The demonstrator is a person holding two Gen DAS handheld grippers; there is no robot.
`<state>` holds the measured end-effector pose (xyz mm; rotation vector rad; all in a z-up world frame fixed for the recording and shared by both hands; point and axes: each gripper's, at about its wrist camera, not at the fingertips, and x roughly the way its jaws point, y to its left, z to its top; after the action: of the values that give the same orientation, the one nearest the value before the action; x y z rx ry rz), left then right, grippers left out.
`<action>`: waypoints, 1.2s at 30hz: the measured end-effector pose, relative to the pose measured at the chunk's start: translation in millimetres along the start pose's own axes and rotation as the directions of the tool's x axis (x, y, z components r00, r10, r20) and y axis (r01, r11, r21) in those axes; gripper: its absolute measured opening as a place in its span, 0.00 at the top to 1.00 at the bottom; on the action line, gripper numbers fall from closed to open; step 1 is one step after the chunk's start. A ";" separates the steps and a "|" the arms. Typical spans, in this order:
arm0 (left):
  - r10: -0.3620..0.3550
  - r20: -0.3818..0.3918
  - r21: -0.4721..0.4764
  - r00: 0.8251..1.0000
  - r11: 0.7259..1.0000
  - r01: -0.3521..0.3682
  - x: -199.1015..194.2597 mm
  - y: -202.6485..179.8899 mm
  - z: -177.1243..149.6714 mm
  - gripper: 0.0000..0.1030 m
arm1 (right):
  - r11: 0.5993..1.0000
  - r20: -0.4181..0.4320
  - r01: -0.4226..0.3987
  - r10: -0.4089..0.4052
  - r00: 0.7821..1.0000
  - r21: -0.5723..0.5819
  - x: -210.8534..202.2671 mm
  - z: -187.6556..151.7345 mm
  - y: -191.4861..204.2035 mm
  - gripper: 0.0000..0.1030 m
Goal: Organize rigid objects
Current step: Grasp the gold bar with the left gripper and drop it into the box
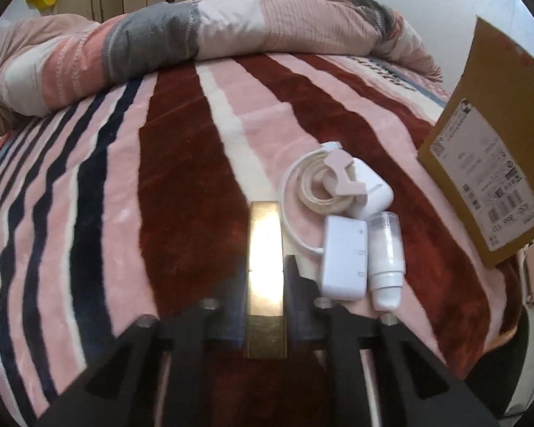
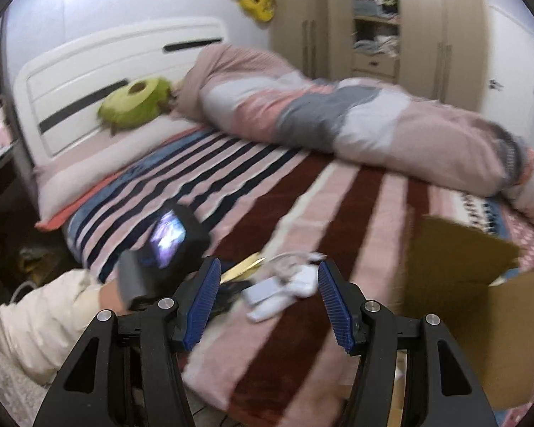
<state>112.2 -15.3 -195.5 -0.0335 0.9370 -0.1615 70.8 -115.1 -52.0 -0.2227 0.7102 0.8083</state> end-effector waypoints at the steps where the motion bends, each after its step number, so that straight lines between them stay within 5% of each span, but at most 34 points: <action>1: -0.012 -0.003 -0.003 1.000 1.000 0.012 -3.2 2.2 0.0 0.85 | 1.000 -0.017 -0.013 0.013 1.000 -0.005 8.8 -2.7 6.0 0.48; 7: 0.001 0.038 -0.011 0.999 1.000 0.000 -43.4 26.7 -2.9 0.85 | 0.995 -0.126 -0.049 0.061 0.990 0.092 67.6 -32.5 10.4 0.48; 13: -0.024 0.105 0.052 0.994 0.998 0.019 -116.2 37.4 3.9 0.85 | 0.955 -0.141 0.048 -0.007 0.990 0.292 118.5 -72.1 -30.5 0.48; 18: -0.140 0.161 0.209 0.977 0.972 0.105 -188.0 3.9 40.8 0.85 | 0.930 -0.128 0.044 0.004 0.992 0.366 143.3 -78.2 -50.9 0.49; 19: -0.165 0.166 0.241 0.972 0.963 0.122 -197.6 -4.5 47.6 0.85 | 0.926 -0.114 0.034 0.010 0.993 0.377 143.7 -77.4 -52.4 0.51; 21: -0.193 0.180 0.308 0.965 0.942 0.131 -214.1 -26.5 63.1 0.85 | 0.921 -0.098 0.001 0.040 0.994 0.390 143.6 -76.0 -57.2 0.74; 27: -0.271 0.195 0.372 0.943 0.910 0.184 -215.5 -79.4 105.1 0.85 | 0.944 -0.108 0.024 0.012 0.994 0.329 131.1 -79.3 -51.6 0.78; 36: -0.412 0.097 0.484 0.906 0.815 0.319 -180.5 -191.1 170.0 0.85 | 0.952 -0.107 0.005 0.029 0.994 0.307 129.9 -87.0 -53.4 0.78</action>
<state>120.4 -183.5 68.5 0.2074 0.6628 -0.7297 128.5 -114.0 -206.9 0.0189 0.9324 0.6893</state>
